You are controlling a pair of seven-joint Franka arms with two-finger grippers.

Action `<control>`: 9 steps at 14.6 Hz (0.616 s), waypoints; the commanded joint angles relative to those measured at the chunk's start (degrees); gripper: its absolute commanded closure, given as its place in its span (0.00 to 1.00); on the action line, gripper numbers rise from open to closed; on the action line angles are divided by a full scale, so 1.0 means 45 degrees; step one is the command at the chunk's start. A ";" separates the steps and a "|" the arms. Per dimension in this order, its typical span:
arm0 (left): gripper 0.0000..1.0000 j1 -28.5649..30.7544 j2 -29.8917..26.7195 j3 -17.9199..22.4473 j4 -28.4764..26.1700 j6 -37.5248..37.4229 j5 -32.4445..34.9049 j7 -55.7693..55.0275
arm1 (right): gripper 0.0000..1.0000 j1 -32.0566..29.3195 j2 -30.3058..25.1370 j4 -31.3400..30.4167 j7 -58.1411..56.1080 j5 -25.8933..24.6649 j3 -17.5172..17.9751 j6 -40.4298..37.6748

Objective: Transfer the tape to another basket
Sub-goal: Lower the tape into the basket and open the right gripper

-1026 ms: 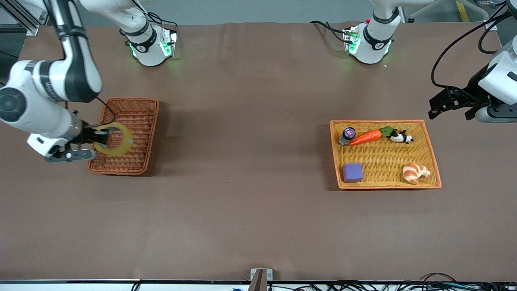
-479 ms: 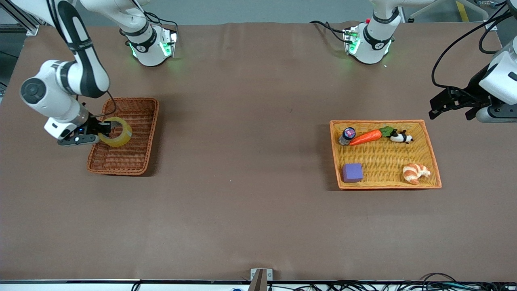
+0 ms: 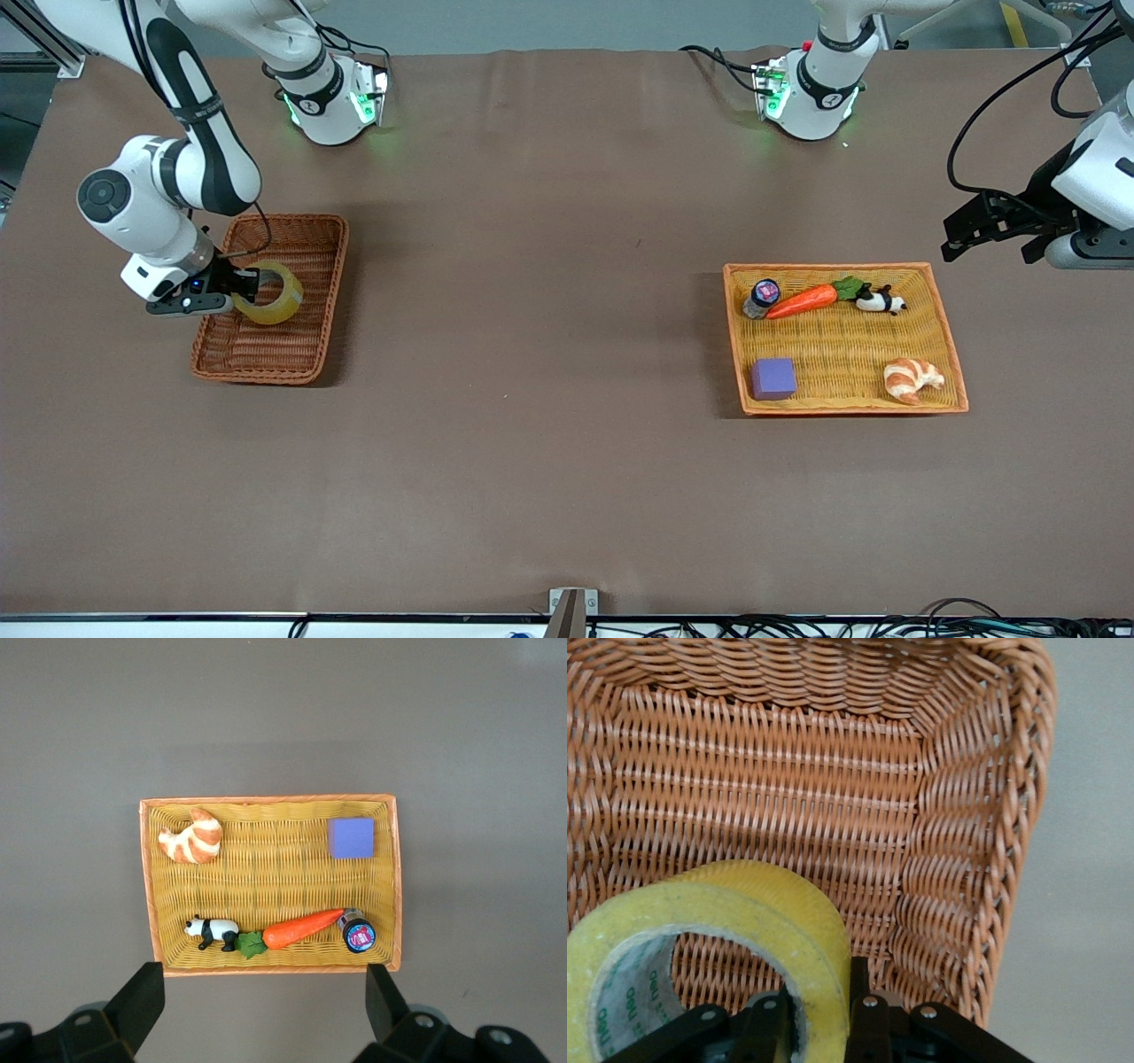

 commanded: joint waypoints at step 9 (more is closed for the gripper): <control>0.00 0.0013 0.0181 0.0063 0.0192 -0.0008 -0.0063 0.0117 | 0.00 -0.0185 -0.2045 0.0630 -0.0127 0.0387 0.0183 0.0240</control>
